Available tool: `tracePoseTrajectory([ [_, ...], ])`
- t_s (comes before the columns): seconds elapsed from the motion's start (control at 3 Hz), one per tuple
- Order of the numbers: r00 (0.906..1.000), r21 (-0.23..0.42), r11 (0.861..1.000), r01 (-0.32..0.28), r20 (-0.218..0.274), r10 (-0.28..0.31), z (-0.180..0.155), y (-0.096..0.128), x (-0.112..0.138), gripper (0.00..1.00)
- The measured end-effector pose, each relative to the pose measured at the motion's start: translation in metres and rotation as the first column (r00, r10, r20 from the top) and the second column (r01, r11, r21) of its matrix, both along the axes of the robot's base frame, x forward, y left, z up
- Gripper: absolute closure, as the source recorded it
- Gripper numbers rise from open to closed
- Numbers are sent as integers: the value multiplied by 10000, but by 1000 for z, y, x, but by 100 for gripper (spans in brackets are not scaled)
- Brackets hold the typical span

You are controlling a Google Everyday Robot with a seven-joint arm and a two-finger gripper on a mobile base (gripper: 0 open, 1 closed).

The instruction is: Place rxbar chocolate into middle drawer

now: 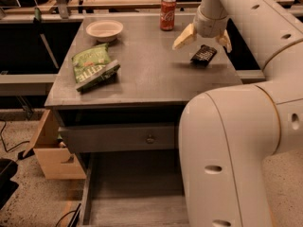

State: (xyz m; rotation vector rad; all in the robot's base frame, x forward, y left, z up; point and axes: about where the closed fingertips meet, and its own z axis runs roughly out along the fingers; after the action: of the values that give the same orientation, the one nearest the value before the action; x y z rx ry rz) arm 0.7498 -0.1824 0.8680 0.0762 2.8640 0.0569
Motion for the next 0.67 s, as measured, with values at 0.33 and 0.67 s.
tracePoseTrajectory([
  [0.33,9982,82,9988,485,-348,-482,-15,-2,2,0],
  [0.67,9962,224,9969,748,-469,-737,-28,-1,10,0],
])
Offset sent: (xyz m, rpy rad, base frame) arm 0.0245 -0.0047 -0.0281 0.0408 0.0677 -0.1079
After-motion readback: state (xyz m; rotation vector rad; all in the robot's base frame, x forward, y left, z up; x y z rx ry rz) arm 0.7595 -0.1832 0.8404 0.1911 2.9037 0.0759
